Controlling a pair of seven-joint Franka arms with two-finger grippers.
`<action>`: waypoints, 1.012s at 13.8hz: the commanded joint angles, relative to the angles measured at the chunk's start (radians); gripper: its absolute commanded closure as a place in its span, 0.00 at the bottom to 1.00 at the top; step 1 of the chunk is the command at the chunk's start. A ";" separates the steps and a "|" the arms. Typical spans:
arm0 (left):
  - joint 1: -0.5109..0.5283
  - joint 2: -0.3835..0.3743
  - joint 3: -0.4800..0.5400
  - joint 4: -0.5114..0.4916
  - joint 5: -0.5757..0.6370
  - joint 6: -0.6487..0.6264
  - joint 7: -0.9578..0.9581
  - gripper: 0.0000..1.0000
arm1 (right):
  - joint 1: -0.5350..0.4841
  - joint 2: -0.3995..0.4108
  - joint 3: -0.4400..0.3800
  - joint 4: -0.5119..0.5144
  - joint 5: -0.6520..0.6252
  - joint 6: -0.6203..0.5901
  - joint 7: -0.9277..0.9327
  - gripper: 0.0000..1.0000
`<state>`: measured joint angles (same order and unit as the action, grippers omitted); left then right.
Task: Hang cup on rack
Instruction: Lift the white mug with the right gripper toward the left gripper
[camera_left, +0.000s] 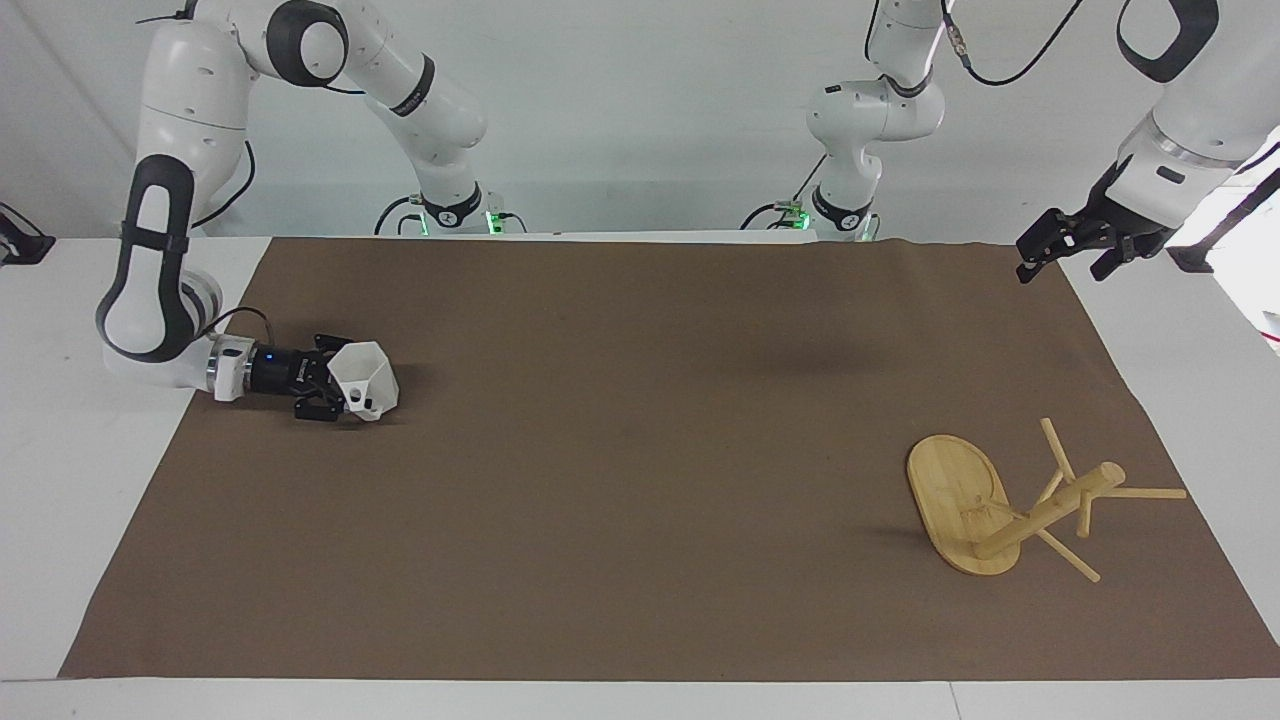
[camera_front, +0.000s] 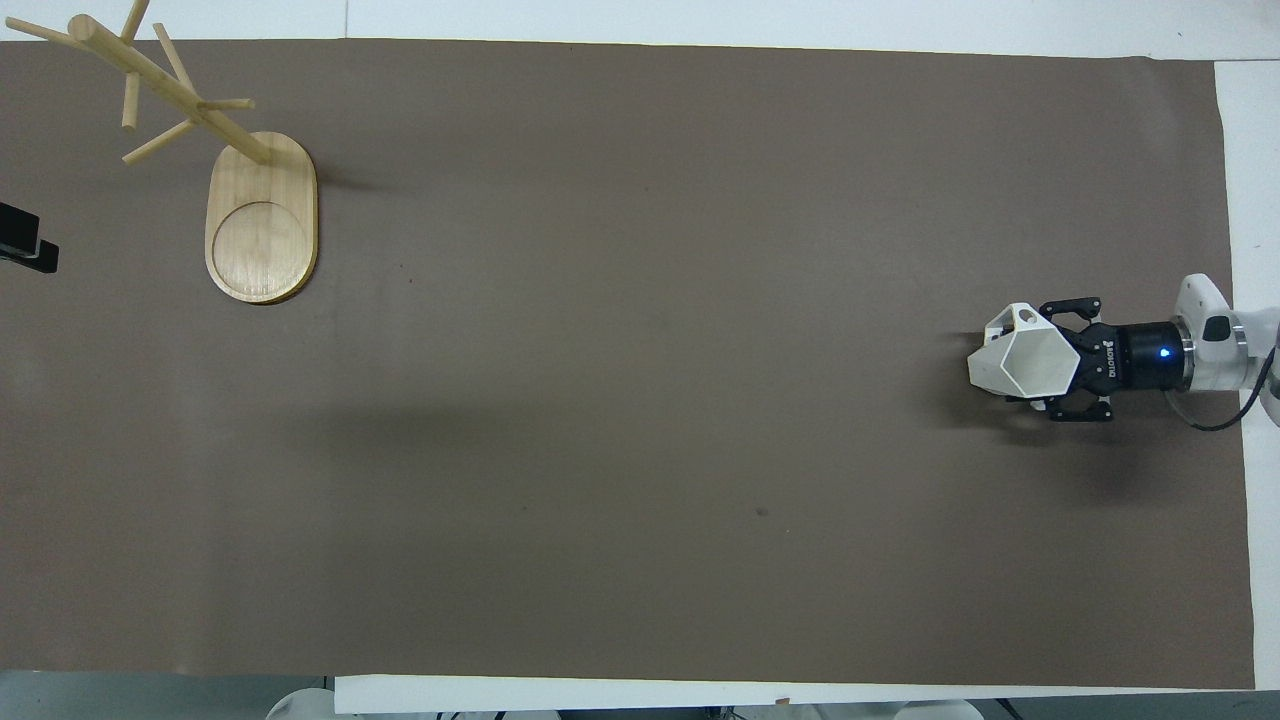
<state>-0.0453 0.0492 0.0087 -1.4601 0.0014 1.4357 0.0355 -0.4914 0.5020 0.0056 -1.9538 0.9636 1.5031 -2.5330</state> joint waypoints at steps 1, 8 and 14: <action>0.010 -0.029 0.004 -0.036 -0.005 0.003 -0.017 0.00 | 0.124 -0.066 0.014 -0.027 0.091 0.011 0.080 0.73; -0.193 -0.097 -0.006 -0.255 -0.009 0.268 -0.403 0.00 | 0.532 -0.152 0.016 -0.027 0.430 0.290 0.329 0.72; -0.516 0.059 -0.004 -0.173 -0.005 0.373 -0.889 0.00 | 0.815 -0.143 0.016 -0.027 0.645 0.584 0.425 0.72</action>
<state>-0.4961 0.0399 -0.0144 -1.6859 -0.0080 1.7890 -0.7565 0.2784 0.3658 0.0267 -1.9679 1.5631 2.0441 -2.1315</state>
